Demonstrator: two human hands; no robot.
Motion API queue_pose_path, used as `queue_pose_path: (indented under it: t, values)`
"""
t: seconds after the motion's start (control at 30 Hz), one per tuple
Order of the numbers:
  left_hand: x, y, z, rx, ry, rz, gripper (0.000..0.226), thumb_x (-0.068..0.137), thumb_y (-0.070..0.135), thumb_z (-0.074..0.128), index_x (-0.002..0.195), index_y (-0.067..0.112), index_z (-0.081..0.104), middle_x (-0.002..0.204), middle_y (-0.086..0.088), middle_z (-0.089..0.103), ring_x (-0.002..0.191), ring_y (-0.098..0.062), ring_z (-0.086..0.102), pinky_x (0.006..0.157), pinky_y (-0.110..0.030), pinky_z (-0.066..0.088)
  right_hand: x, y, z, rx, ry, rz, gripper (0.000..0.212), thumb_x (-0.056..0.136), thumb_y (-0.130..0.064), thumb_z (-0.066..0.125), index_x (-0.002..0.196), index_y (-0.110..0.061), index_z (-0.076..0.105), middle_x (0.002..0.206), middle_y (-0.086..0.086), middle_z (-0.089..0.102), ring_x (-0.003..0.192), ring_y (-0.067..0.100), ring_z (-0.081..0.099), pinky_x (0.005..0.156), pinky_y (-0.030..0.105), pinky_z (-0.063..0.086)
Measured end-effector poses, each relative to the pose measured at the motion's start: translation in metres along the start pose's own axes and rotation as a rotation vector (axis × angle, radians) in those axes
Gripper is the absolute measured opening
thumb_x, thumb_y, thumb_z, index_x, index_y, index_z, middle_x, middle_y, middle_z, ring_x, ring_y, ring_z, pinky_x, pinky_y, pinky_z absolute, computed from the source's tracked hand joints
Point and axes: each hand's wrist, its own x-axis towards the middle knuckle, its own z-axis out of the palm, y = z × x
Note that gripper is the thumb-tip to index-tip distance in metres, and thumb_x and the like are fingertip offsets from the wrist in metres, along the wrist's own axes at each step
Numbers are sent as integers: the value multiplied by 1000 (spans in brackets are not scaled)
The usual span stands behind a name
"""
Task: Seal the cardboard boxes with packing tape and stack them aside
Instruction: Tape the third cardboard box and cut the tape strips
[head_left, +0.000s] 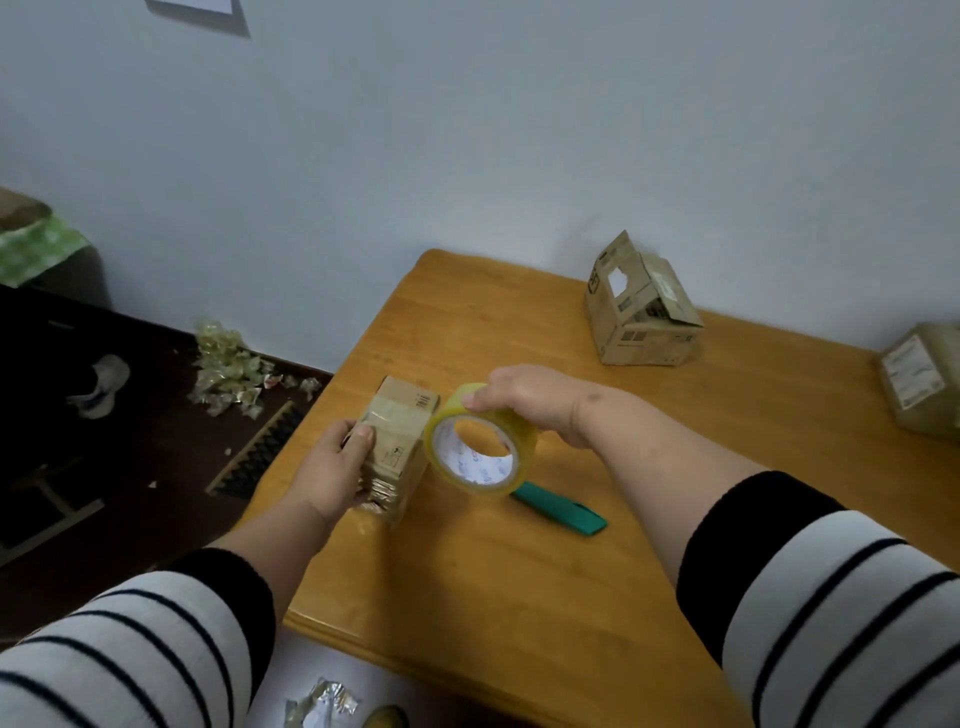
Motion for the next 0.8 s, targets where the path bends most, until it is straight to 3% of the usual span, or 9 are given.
queue_pose_path:
  t: [0.1, 0.2, 0.3, 0.47, 0.53, 0.6, 0.67, 0.73, 0.8]
  values:
    - [2, 3, -4, -31, -94, -61, 22, 104, 33, 43, 112, 16, 55, 107, -9, 63, 101, -24, 61, 71, -36, 55, -4, 14, 0, -131, -9, 49, 32, 89, -47, 63, 83, -17, 56, 92, 1, 55, 89, 20, 52, 82, 37, 41]
    - [7, 7, -13, -140, -203, -193, 23, 104, 27, 44, 120, 16, 56, 116, -15, 64, 110, -28, 61, 90, -46, 53, -3, 17, 10, -145, -12, 76, 44, 89, -49, 63, 112, -12, 60, 107, -1, 52, 107, 23, 50, 90, 34, 39]
    - [12, 9, -20, -217, -258, -262, 26, 103, 21, 45, 123, 12, 58, 117, -16, 65, 109, -26, 61, 92, -44, 51, 4, 17, 17, -174, -19, 106, 28, 89, -48, 63, 80, -25, 50, 85, -10, 46, 89, 18, 46, 67, 26, 33]
    - [14, 8, -25, -292, -276, -319, 29, 99, 15, 42, 119, 9, 62, 123, -18, 62, 116, -30, 58, 101, -47, 47, 11, 15, 23, -193, -4, 130, 30, 89, -44, 65, 78, -20, 52, 85, -4, 52, 79, 15, 48, 65, 29, 35]
    - [16, 11, -30, -205, -337, -319, 33, 99, 18, 40, 124, 12, 61, 120, -13, 62, 107, -26, 59, 97, -48, 47, 13, 13, 27, -182, 8, 135, 27, 89, -44, 65, 81, -20, 54, 89, -3, 55, 81, 14, 50, 64, 27, 35]
    - [22, 17, -36, -29, -427, -316, 36, 99, 31, 39, 128, 20, 57, 127, -4, 59, 114, -24, 55, 103, -59, 37, 17, 13, 31, -151, 19, 154, 28, 89, -43, 65, 104, -19, 61, 113, 2, 59, 102, 20, 55, 75, 25, 39]
    - [33, 27, -37, 165, -468, -332, 54, 95, 61, 40, 134, 25, 50, 138, -2, 54, 127, -29, 48, 106, -65, 29, 18, 9, 34, -88, 29, 176, 56, 89, -42, 66, 136, -13, 53, 140, 6, 50, 124, 23, 47, 90, 26, 33]
    - [42, 34, -31, 325, -428, -330, 78, 85, 78, 41, 143, 27, 40, 139, -6, 53, 128, -35, 49, 102, -62, 34, 22, 9, 36, -33, 28, 184, 61, 88, -40, 68, 139, -11, 50, 144, 7, 48, 122, 22, 47, 88, 26, 31]
    - [48, 37, -27, 375, -401, -302, 73, 85, 74, 46, 138, 24, 43, 127, -9, 61, 116, -34, 57, 99, -59, 43, 26, 8, 38, 7, 28, 195, 62, 88, -39, 69, 139, -10, 50, 145, 8, 48, 127, 24, 47, 87, 26, 32]
